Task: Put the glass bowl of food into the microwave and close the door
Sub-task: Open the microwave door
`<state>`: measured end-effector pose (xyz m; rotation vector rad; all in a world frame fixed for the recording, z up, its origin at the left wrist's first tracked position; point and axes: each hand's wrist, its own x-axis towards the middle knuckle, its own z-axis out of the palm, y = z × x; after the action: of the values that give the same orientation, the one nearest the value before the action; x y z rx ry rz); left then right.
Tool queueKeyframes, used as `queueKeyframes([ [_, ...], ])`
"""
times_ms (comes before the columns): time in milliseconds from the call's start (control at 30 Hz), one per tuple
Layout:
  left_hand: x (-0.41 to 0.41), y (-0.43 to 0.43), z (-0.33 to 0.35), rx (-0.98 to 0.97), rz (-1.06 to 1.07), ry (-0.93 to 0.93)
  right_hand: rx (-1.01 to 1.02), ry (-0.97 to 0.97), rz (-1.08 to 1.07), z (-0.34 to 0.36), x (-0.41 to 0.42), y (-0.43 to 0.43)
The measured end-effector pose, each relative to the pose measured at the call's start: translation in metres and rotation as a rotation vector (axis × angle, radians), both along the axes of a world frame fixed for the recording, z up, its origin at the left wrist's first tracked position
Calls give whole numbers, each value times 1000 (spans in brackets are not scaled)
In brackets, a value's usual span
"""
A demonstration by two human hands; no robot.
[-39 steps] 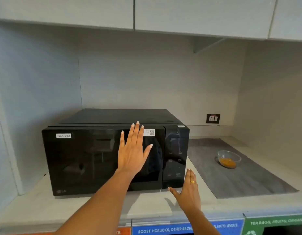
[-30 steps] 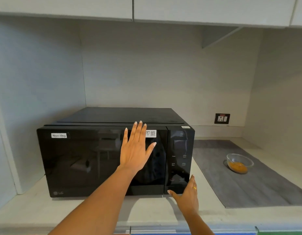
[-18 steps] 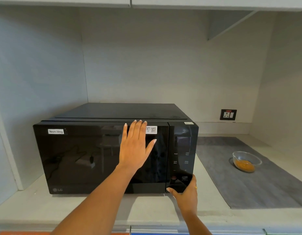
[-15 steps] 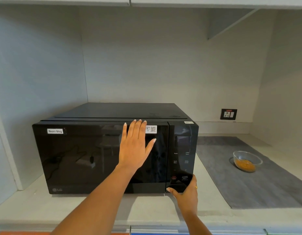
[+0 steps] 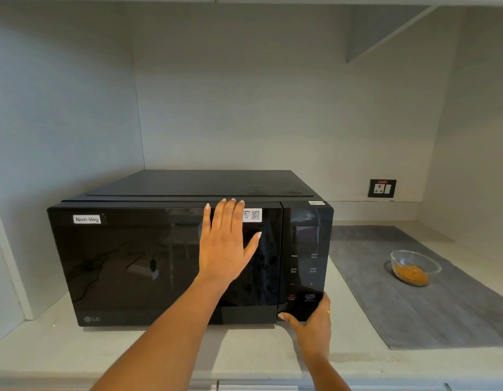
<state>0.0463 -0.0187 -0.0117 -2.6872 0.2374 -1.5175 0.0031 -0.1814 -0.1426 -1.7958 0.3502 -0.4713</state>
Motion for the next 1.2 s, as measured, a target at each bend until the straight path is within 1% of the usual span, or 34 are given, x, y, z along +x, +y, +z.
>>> queueKeyframes([
  [300,1,0,-1,20,11,-26,5,8,-39,-1,2,3],
  [1000,-3,-1,3,36,21,36,44,10,-82,3,4,5],
  [1200,-11,1,-3,32,6,-50,48,25,-126,1,9,7],
])
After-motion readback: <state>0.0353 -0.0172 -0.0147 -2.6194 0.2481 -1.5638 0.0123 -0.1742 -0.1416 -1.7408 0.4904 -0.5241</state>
